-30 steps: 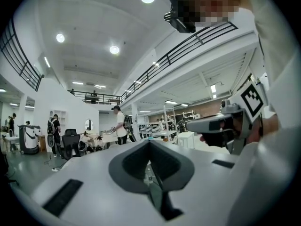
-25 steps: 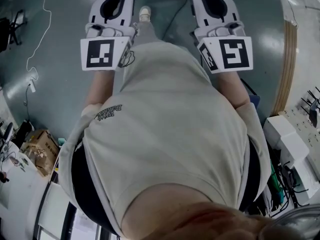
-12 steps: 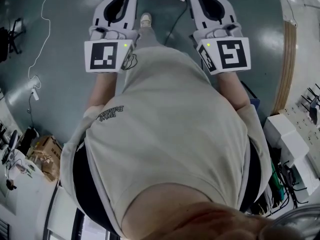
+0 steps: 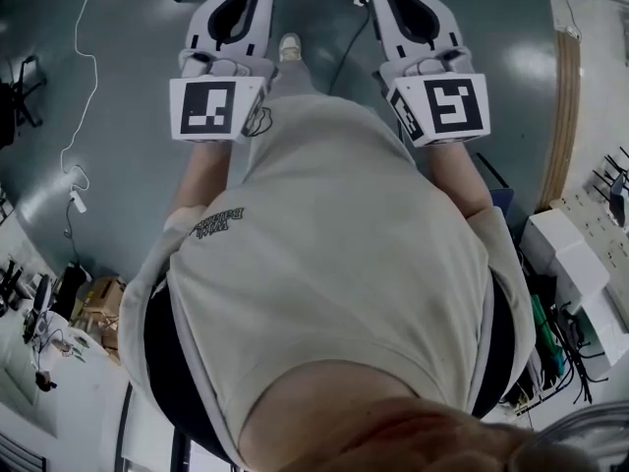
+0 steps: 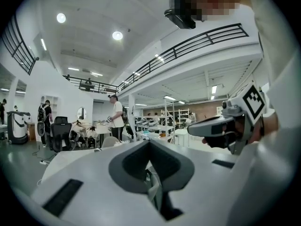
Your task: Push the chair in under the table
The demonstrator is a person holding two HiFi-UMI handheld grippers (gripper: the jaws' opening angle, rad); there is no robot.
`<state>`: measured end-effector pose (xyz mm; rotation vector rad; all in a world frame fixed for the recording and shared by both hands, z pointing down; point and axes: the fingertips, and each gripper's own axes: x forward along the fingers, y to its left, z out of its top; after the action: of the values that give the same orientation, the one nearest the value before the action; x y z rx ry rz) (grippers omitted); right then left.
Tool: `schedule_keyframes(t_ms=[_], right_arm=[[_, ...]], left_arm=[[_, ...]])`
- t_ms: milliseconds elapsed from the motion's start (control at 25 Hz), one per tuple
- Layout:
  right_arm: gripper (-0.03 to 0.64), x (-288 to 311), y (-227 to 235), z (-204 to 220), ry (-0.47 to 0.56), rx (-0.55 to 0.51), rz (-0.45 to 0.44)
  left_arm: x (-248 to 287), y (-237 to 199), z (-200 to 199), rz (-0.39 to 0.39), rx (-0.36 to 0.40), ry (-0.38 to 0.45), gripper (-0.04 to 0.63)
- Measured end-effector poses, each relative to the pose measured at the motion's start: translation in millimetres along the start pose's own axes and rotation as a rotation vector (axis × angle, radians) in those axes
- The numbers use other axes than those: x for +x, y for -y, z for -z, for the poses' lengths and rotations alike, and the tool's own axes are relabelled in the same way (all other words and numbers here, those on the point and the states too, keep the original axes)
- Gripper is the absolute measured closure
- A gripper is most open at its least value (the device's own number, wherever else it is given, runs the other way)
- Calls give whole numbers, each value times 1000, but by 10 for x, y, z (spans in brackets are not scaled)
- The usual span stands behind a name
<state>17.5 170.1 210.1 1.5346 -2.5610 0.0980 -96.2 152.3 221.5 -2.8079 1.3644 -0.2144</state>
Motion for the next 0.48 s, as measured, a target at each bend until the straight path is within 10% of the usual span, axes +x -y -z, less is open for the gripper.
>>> schedule_keyframes(t_ms=[480], right_arm=[[607,956,96,-127,-25,4,75]], left_arm=[[454,-888,116,51,-25,-25,584]])
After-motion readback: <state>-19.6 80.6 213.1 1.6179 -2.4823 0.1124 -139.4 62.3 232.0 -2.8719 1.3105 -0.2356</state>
